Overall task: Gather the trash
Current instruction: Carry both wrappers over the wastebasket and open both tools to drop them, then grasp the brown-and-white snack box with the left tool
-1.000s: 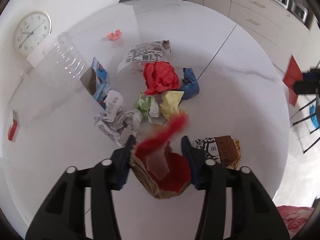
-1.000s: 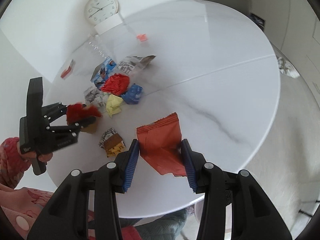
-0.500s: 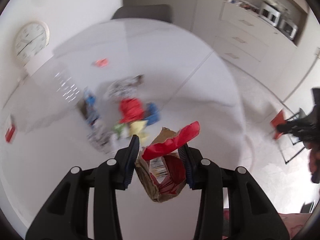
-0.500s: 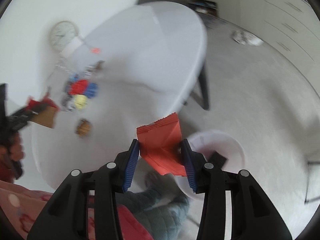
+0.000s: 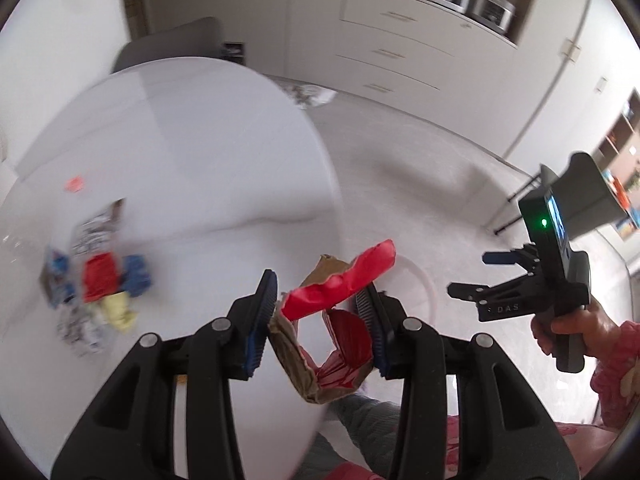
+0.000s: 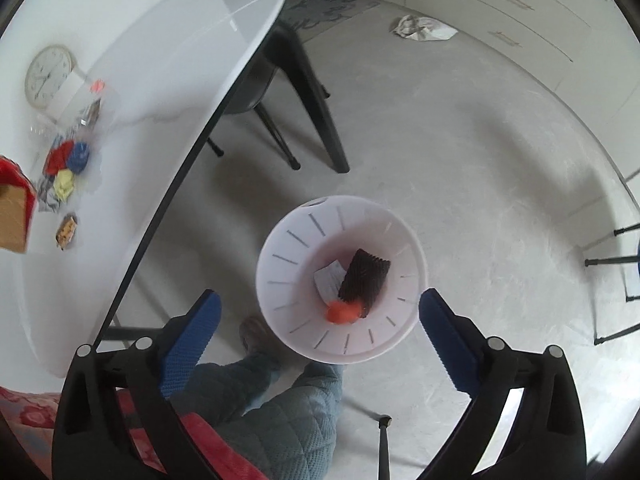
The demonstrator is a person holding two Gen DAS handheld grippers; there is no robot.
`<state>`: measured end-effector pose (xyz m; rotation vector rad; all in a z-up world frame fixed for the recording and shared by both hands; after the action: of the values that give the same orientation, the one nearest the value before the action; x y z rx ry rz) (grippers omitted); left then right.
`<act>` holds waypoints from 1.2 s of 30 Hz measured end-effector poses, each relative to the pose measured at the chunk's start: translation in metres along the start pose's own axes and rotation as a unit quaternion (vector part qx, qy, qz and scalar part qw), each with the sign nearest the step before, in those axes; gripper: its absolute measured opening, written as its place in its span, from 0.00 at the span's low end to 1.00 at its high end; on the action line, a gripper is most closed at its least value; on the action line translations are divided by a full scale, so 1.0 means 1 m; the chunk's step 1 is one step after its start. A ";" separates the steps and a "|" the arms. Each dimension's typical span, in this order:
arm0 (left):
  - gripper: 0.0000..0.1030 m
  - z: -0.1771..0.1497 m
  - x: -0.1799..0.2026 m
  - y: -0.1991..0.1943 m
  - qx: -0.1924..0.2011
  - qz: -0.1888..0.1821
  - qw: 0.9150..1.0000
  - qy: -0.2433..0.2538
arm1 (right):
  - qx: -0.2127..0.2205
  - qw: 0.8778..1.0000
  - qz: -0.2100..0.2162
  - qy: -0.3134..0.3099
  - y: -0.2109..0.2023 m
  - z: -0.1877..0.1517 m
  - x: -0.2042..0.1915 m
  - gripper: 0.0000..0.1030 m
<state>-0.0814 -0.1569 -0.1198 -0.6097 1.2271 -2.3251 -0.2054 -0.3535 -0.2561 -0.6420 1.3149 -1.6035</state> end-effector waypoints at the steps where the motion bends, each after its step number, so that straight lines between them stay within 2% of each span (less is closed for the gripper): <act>1: 0.39 0.000 0.008 0.002 -0.002 -0.006 1.000 0.004 | 0.001 1.000 -0.002 0.004 -0.002 0.000 0.004 0.97; 7: 0.42 0.007 0.072 0.029 -0.023 -0.054 0.997 0.046 | 0.014 0.999 -0.012 0.032 -0.023 -0.006 0.034 0.97; 8: 0.48 0.007 0.082 0.035 -0.032 -0.065 0.996 0.051 | 0.017 0.999 -0.013 0.035 -0.026 -0.007 0.039 0.97; 10: 0.69 0.007 0.095 0.044 -0.049 -0.073 0.995 0.055 | 0.022 0.999 -0.015 0.041 -0.031 -0.008 0.045 0.97; 11: 0.86 0.007 0.100 0.047 -0.053 -0.071 0.995 0.053 | 0.025 0.999 -0.014 0.043 -0.032 -0.008 0.049 0.97; 12: 0.92 0.007 0.103 0.047 -0.049 -0.065 0.995 0.050 | 0.027 0.999 -0.013 0.044 -0.034 -0.008 0.051 0.97; 15: 0.92 0.006 0.110 0.045 -0.049 -0.064 0.996 0.049 | 0.033 0.998 -0.011 0.045 -0.037 -0.007 0.055 0.97; 36: 0.92 0.010 0.073 0.033 -0.041 -0.036 0.999 0.001 | 0.033 0.999 -0.001 0.019 -0.037 0.009 0.037 0.97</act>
<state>-0.1289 -0.2219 -0.1298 -0.6902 1.3277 -2.3440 -0.2255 -0.3913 -0.2247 -0.5738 1.2833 -1.6610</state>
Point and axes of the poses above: each gripper's, at about its wrist camera, not at the fingertips, and y roughly the way its jaws point, x to its right, z to its top, the point moved 3 cm from there along y, roughly the way its jaws point, and after that the axes turned 7 degrees about -y, right-handed, at the moved point
